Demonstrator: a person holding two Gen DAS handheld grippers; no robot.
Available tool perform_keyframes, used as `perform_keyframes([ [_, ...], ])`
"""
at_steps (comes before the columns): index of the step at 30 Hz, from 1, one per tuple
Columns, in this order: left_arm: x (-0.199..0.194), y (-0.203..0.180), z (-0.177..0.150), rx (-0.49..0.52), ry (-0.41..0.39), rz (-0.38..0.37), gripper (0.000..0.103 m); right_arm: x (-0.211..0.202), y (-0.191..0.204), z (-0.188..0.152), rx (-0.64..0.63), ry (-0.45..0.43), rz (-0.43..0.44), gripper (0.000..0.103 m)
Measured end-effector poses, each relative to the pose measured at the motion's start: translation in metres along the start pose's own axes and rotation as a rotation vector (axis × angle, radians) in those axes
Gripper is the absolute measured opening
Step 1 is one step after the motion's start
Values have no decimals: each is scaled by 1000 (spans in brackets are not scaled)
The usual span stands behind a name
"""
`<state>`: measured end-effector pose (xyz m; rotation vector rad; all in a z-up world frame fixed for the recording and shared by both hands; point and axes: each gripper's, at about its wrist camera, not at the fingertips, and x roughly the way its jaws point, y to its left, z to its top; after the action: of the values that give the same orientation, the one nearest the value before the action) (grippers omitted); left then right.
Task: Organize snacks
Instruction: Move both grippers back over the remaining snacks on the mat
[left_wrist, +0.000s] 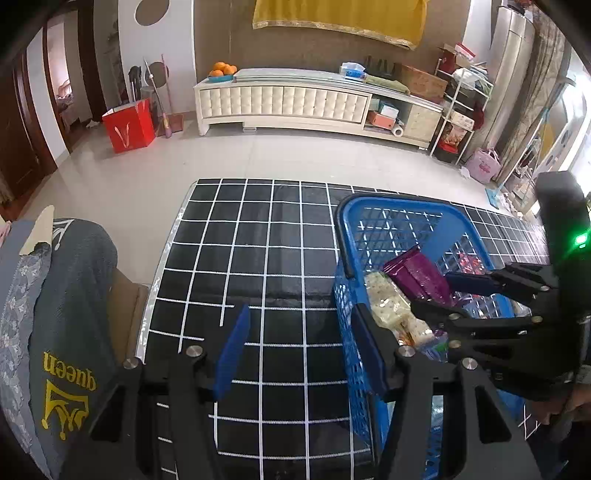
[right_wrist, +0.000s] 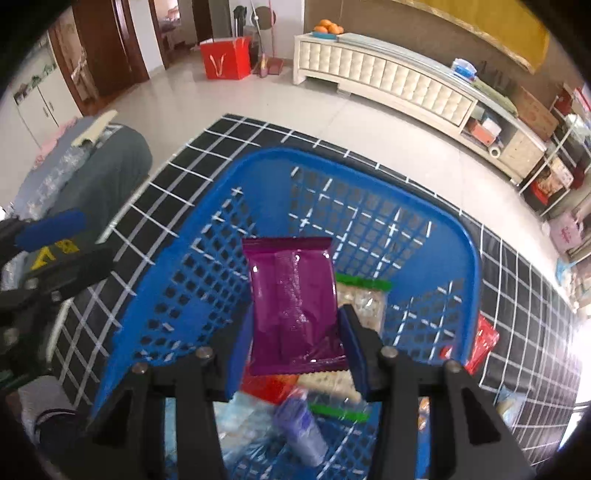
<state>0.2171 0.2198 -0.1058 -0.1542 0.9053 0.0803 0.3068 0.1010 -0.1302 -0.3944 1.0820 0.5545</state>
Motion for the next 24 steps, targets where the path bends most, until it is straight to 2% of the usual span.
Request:
perform_keyframes([
  [4, 10, 5, 2, -31, 30, -34, 55, 10, -3, 1, 3, 17, 18, 52],
  [7, 13, 3, 1, -18, 34, -25, 55, 13, -4, 1, -2, 24, 38, 55],
  [9, 15, 1, 1, -12, 39, -25, 55, 13, -5, 0, -8, 26, 36, 66],
  [12, 14, -2, 0, -9, 38, -14, 55, 8, -8, -1, -7, 15, 34, 72],
  [18, 2, -8, -2, -10, 25, 7, 55, -17, -13, -5, 5, -27, 35, 72],
  [24, -29, -25, -6, 0, -23, 13, 55, -60, -23, -20, 20, -77, 21, 72],
])
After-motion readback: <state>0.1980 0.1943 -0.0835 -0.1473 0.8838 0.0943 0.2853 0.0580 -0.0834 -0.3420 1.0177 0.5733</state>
